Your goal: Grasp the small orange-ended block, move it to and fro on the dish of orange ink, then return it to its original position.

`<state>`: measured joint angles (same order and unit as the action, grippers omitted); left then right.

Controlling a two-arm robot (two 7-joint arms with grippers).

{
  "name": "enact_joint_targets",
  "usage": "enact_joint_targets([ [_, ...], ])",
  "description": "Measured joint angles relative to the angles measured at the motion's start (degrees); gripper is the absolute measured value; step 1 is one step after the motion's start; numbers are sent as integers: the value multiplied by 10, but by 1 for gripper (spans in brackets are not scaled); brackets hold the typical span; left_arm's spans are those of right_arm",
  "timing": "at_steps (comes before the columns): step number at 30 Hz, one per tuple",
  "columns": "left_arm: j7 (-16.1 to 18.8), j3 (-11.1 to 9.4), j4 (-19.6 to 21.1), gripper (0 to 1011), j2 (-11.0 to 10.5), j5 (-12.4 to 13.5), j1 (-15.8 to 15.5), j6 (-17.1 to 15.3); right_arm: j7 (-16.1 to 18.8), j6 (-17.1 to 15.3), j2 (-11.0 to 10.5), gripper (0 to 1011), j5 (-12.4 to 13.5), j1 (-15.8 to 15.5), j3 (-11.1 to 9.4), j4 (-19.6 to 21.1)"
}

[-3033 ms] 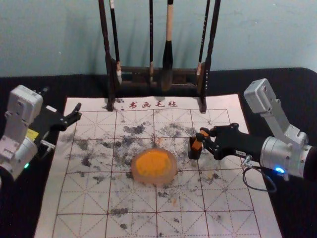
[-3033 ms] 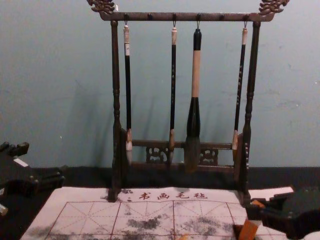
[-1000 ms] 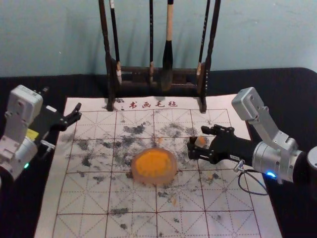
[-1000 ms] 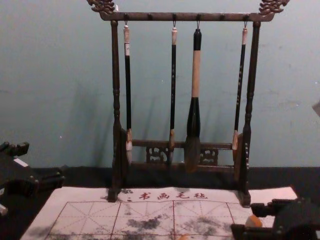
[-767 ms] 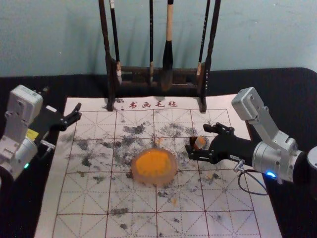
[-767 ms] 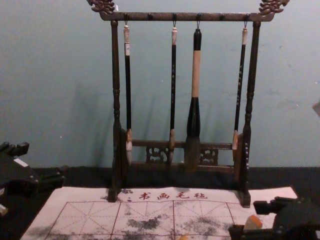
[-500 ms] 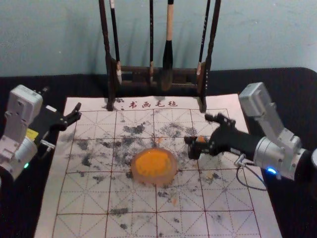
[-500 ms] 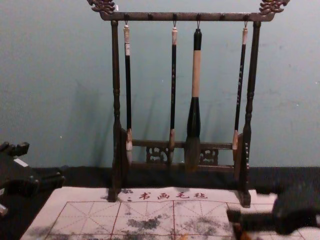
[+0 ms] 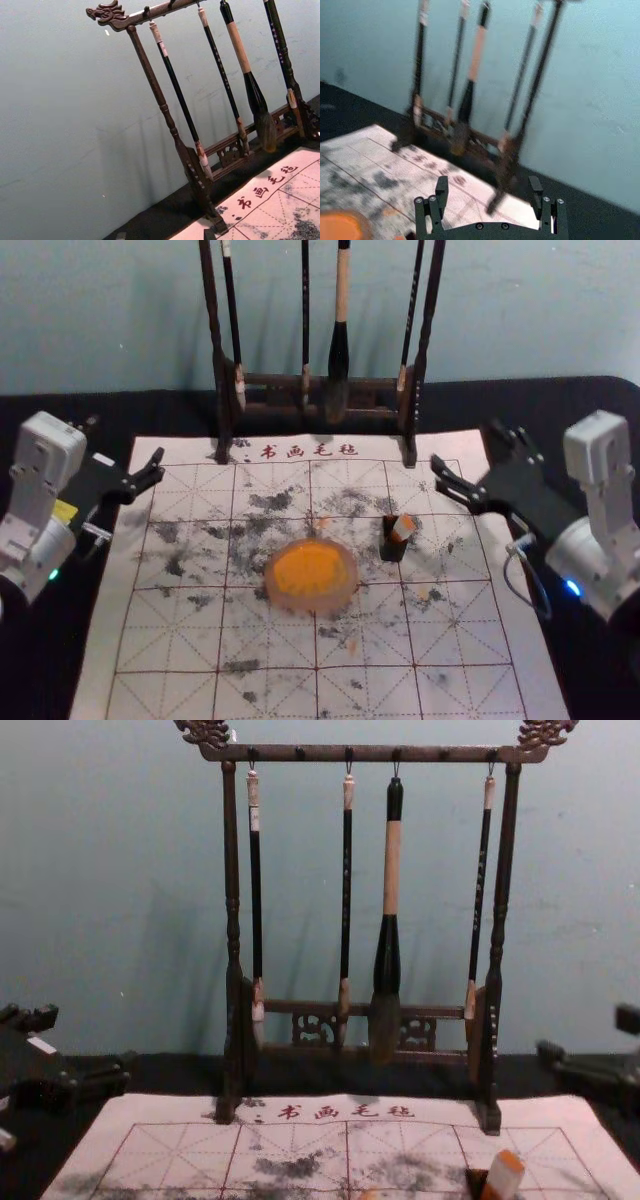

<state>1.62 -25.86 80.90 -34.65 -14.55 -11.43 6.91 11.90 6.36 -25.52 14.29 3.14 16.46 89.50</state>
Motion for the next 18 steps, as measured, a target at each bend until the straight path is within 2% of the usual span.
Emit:
enact_joint_targets([
  [8, 0, 0, 0, 1001, 0, 0, 0, 0, -29, 9, 23, 1000, -12, -32, -19, -26],
  [12, 0, 0, 0, 1001, 0, 0, 0, 0, -33, 6, 29, 1000, -16, -34, -24, -31],
  [18, 0, 0, 0, 1001, 0, 0, 0, 0, -33, 6, 28, 1000, -16, -34, -24, -30],
])
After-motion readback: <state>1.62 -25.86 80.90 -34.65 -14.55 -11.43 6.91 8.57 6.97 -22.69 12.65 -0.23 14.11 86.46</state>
